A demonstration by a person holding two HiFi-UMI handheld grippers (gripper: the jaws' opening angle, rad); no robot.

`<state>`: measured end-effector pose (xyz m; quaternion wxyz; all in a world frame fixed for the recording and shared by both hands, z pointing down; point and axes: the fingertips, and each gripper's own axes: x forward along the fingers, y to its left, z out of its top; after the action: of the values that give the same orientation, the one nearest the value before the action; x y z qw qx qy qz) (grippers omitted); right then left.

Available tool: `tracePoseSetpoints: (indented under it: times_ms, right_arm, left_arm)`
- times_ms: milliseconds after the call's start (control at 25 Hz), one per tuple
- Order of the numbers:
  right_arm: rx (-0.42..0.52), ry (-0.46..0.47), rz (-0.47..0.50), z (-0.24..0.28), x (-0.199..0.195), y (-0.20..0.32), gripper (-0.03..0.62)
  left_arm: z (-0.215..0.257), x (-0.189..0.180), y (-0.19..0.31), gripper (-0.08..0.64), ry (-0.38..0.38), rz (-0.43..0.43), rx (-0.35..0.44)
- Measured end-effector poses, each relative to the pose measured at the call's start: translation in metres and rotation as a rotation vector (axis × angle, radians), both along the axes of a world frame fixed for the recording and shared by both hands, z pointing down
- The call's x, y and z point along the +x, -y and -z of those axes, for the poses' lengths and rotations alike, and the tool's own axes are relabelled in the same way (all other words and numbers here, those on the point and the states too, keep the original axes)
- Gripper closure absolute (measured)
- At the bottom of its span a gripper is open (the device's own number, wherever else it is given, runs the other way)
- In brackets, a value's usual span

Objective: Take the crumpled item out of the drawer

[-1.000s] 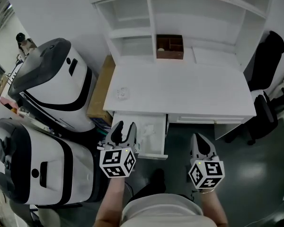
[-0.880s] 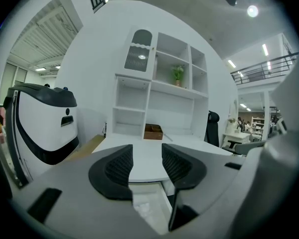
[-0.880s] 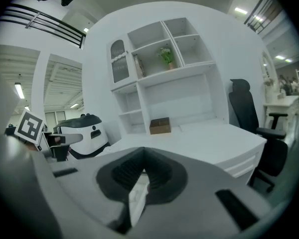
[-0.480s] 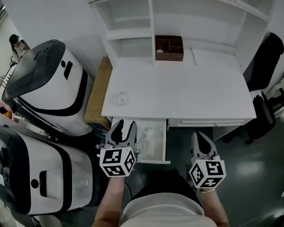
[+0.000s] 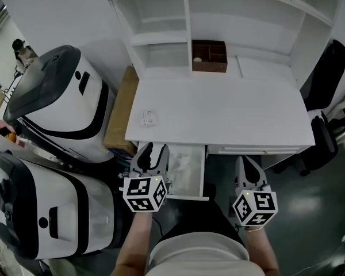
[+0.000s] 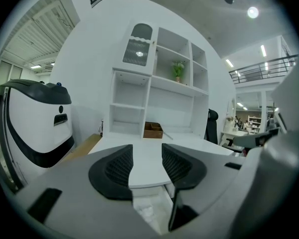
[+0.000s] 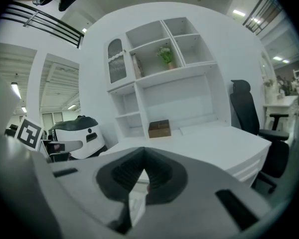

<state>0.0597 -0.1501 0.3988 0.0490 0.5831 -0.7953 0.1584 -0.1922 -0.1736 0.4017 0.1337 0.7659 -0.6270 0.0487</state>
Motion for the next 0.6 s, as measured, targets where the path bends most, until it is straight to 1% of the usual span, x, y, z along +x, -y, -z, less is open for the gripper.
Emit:
tracePoseSetpoints:
  times_ms: [320,600]
  right_arm:
    - [0.0,0.015,0.007,-0.002,-0.003,0.02,0.591]
    - [-0.007,0.021,0.001,-0.003,-0.002,0.034,0.591]
  left_arm:
    - [-0.008,-0.003,0.014,0.397,0.013,0.004,-0.022]
    - [-0.027,0.0,0.025,0.397,0.002,-0.01,-0.07]
